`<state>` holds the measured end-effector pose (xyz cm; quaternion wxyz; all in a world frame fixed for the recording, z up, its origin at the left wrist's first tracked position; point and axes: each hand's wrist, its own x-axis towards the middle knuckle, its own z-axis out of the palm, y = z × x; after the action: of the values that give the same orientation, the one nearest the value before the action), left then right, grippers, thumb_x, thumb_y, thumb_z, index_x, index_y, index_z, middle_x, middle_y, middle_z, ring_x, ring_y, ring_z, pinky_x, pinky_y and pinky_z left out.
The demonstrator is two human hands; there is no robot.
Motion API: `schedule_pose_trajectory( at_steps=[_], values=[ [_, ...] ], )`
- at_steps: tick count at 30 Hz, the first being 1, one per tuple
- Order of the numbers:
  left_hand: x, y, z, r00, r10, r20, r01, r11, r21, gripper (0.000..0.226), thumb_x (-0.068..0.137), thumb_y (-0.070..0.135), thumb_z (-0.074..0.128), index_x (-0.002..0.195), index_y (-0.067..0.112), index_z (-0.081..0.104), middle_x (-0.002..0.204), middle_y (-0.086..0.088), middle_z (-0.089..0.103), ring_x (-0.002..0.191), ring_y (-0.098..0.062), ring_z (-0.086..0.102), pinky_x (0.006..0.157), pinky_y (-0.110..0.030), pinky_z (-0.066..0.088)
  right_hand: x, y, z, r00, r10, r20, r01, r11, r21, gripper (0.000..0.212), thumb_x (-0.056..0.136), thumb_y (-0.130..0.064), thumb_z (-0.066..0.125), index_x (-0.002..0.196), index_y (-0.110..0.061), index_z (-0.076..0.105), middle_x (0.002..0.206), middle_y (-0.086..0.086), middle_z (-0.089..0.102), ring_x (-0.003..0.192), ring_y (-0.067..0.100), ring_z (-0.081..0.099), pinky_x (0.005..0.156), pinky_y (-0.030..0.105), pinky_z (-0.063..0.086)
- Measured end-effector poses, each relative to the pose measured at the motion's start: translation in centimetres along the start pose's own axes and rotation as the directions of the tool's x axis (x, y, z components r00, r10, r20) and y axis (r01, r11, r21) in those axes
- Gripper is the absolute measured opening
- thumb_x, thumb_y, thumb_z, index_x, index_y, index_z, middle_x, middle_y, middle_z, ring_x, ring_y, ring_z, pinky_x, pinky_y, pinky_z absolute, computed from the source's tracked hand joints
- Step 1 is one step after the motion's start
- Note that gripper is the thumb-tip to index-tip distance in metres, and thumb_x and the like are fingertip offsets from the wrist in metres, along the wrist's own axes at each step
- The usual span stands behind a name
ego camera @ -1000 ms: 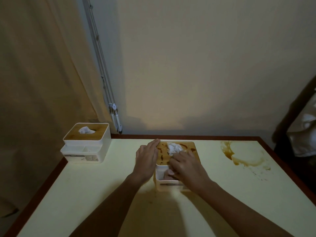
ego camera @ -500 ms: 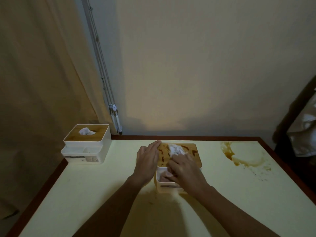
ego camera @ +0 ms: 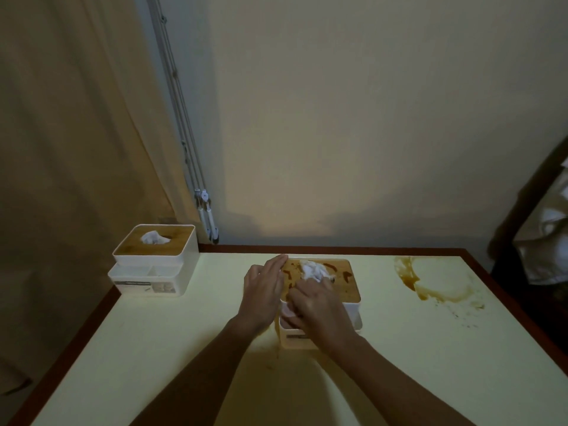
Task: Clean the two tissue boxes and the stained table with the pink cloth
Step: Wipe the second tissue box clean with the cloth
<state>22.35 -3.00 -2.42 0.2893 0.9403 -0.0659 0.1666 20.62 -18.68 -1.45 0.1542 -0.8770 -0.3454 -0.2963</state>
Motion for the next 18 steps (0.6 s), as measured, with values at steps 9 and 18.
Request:
schedule_pose_trajectory(
  at_steps=[9, 18],
  values=[
    [0.1, 0.0, 0.1, 1.0, -0.018, 0.007, 0.018, 0.999, -0.033, 0.041, 0.107, 0.03, 0.025, 0.147, 0.032, 0.035, 0.149, 0.014, 0.039, 0.113, -0.008, 0.035, 0.095, -0.022, 0.021, -2.1, 2.8, -2.0, 0.997, 0.05, -0.066, -0.053, 0.998, -0.043, 0.026, 0.08, -0.031, 0.074, 0.069, -0.02, 0.054, 0.073, -0.003, 0.055, 0.074, 0.019, 0.052, 0.067, 0.039, 0.047],
    [0.1, 0.1, -0.1, 0.999, -0.048, 0.025, 0.049, 0.999, -0.018, 0.041, 0.107, 0.03, 0.025, 0.146, 0.036, 0.034, 0.148, 0.016, 0.039, 0.114, -0.009, 0.036, 0.097, -0.023, 0.018, 0.6, 3.0, -6.1, 0.995, 0.071, -0.072, -0.072, 0.997, -0.008, 0.028, 0.087, -0.044, 0.058, 0.073, -0.02, 0.053, 0.074, -0.003, 0.053, 0.072, 0.017, 0.045, 0.065, 0.031, 0.03]
  ],
)
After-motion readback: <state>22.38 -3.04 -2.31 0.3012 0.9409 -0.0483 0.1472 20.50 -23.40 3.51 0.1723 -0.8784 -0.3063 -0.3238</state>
